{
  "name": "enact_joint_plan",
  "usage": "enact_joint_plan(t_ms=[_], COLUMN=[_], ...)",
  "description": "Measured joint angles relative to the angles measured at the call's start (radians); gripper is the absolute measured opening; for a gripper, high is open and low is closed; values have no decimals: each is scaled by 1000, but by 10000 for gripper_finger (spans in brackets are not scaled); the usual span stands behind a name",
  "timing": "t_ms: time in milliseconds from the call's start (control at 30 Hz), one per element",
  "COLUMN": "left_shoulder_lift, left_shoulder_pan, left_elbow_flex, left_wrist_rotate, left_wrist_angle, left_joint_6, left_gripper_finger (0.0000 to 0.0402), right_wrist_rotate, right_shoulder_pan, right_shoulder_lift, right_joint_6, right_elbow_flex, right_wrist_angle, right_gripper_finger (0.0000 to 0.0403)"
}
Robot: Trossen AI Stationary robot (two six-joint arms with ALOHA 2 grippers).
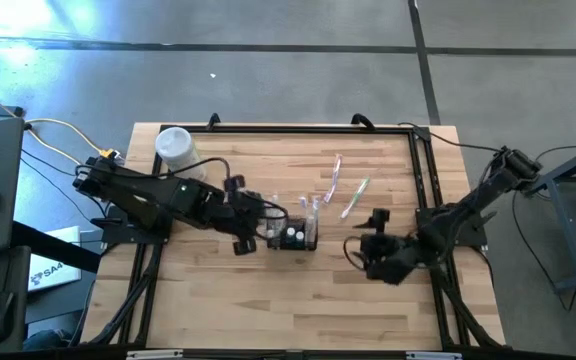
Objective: Pick & Place toothbrushing station
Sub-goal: Put the green toothbrush into the black mesh
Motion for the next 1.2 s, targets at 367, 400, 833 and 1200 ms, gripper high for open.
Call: enact_joint_plan(t_ms=[367, 400, 833, 1200], left_shoulder_lift=[-34, -35, -241, -432], left_shoulder_pan=[0, 0, 1, 1], left_elbow_flex=[21, 19, -211, -596], left_wrist_rotate=[-83, -79, 21, 20], left_wrist_angle=[-479, -485, -280, 254], left_joint_6=[-177, -177, -63, 112], left_gripper_finger=[182, 182, 182, 182], right_wrist_rotate=[-294, -310, -569, -900], right_shoulder_pan=[-298, -324, -631, -709], right_shoulder_lift=[-17, -17, -7, -8], right_joint_6=[-57, -113, -535, -524], right_elbow_flex=[0, 0, 0, 0], right_wrist_angle=[-278, -267, -125, -59], right_gripper_finger=[313, 313, 313, 313])
